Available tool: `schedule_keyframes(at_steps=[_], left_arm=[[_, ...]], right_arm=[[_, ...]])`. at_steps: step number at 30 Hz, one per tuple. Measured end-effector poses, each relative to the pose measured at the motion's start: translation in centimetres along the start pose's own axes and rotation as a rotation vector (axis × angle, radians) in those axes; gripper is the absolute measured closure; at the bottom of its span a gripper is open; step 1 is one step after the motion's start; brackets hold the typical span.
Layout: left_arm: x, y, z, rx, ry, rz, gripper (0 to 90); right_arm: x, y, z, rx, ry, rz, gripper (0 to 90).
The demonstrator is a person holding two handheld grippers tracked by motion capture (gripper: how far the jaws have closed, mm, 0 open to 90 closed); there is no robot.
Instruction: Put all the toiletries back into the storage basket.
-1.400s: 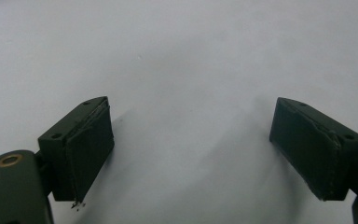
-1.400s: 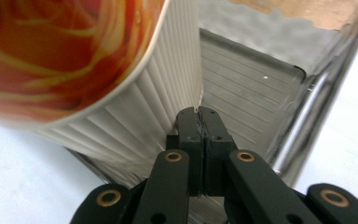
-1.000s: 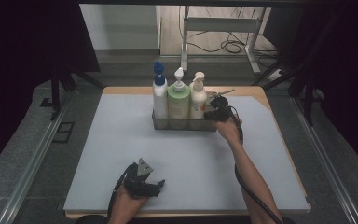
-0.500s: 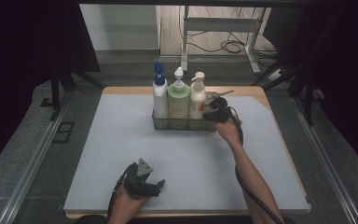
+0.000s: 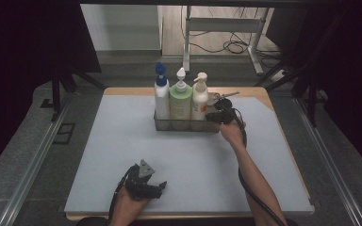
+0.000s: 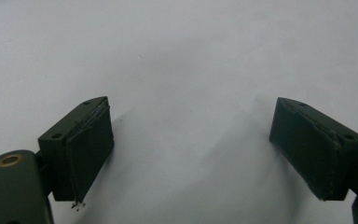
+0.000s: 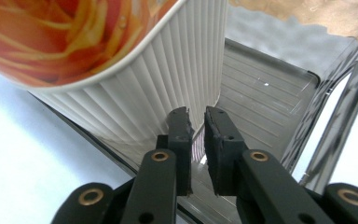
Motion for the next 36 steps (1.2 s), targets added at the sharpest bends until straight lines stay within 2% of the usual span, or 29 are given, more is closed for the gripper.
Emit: schedule_keyframes(at_steps=[5,16,25,36], left_arm=[[0.0,0.0,0.0,0.0,0.0,-0.001,13.1],[0.0,0.0,0.0,-0.003,0.001,0.001,13.1],[0.0,0.0,0.0,-0.002,0.001,0.001,13.1],[0.0,0.0,0.0,-0.003,0.001,0.0,13.1]], right_arm=[[0.4,0.2,0.0,0.006,-0.009,-0.009,76.1],[1.4,0.1,-0.7,0.002,-0.045,-0.038,59.9],[2.5,0.1,-0.8,0.006,-0.037,-0.064,50.0],[3.5,-0.3,-0.5,0.039,-0.036,-0.072,39.2]])
Point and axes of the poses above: each handheld gripper's, and its own axes: x roughly backward along the jaws, y roughly out of its top, z roughly to its left, the point moved 7 cm from there along -x, roughly forward along the jaws, and after that the axes turned 10 degrees about -x, right-handed, at the moved point
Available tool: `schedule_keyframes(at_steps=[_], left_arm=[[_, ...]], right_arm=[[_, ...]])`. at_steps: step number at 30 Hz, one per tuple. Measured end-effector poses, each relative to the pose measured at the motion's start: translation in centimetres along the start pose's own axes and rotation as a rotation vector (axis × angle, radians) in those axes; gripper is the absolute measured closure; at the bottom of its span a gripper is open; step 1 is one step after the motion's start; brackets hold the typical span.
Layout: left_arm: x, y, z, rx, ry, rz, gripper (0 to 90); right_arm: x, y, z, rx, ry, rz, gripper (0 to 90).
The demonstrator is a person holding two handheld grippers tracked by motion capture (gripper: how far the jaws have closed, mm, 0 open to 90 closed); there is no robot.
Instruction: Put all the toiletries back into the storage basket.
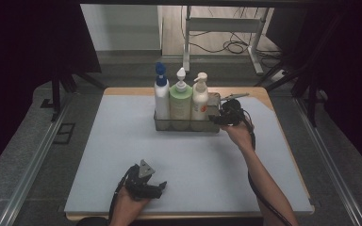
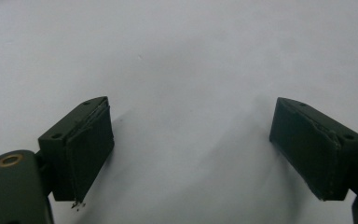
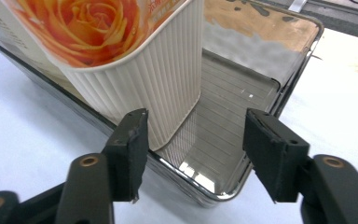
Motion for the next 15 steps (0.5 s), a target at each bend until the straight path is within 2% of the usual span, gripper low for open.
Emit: schedule_keyframes(at_steps=[15], left_arm=[[0.0,0.0,0.0,0.0,0.0,0.0,13.1]], right_arm=[[1.3,-0.6,0.7,0.063,0.015,0.006,27.8]])
Point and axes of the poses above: each handheld gripper's, and its own axes: x roughly backward along the jaws, y roughly out of its top, z roughly to its left, the point moved 7 cm from there along -x, roughly forward along the jaws, and after that the axes turned 10 degrees about -x, right-handed, at the moved point
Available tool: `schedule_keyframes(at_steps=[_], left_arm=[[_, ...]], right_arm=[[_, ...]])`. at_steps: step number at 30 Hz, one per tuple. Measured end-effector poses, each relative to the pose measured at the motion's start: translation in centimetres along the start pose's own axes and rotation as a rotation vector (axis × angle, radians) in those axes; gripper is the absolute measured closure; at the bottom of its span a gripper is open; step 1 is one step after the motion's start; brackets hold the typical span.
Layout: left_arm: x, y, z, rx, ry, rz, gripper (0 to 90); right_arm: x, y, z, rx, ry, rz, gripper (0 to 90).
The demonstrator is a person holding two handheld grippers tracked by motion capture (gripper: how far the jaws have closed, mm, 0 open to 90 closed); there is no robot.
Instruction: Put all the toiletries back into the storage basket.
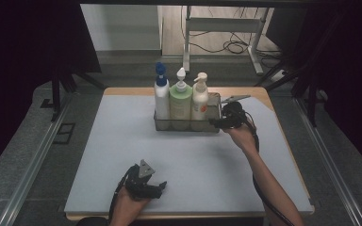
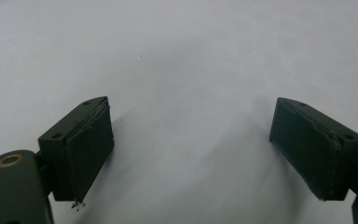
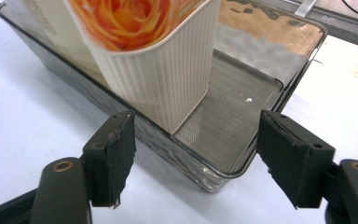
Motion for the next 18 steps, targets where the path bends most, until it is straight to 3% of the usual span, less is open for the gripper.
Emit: schedule_keyframes(at_steps=[18], left_arm=[[0.0,0.0,0.0,0.0,0.001,0.0,13.1]], right_arm=[[1.0,-1.1,1.1,0.051,0.025,0.008,16.5]])
Point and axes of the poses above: each handheld gripper's, and its own axes: x roughly backward along the jaws, y roughly out of its top, z roughly to its left, the point moved 7 cm from there along -x, roughly forward along the jaws, and after that the axes turned 10 degrees about -x, right-handed, at the moved point
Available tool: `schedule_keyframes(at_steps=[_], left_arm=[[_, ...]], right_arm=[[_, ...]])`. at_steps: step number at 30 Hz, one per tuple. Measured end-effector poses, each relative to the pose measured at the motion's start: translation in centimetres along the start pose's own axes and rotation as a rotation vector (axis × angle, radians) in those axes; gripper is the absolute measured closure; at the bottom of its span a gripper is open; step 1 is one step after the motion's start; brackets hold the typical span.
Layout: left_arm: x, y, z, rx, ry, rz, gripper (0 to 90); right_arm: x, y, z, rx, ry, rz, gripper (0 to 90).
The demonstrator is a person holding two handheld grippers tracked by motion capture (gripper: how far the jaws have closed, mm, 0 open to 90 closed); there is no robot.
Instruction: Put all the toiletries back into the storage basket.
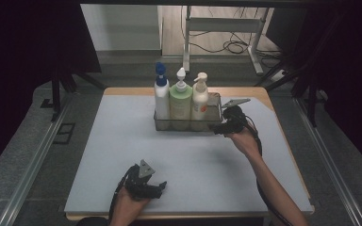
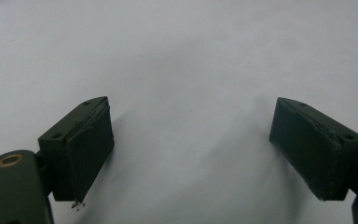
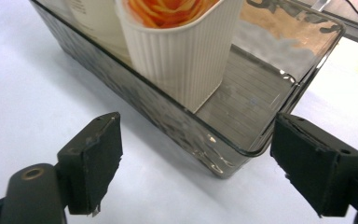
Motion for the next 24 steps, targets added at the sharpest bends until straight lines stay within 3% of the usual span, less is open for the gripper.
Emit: schedule_keyframes(at_steps=[14,24], left_arm=[[0.0,0.0,0.0,0.0,0.0,0.0,13.1],[0.0,0.0,0.0,0.004,0.001,-0.005,13.1]], right_arm=[[1.0,-1.2,1.0,0.037,0.026,0.014,13.0],[2.3,-1.9,1.7,0.069,0.031,0.013,4.1]])
Point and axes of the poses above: each handheld gripper's, and its own axes: x roughly backward along the jaws, y roughly out of its top, z roughly to its left, the point moved 7 cm from there along -x, roughly forward along the jaws, and after that the axes turned 10 degrees about -x, right-handed, at the moved point
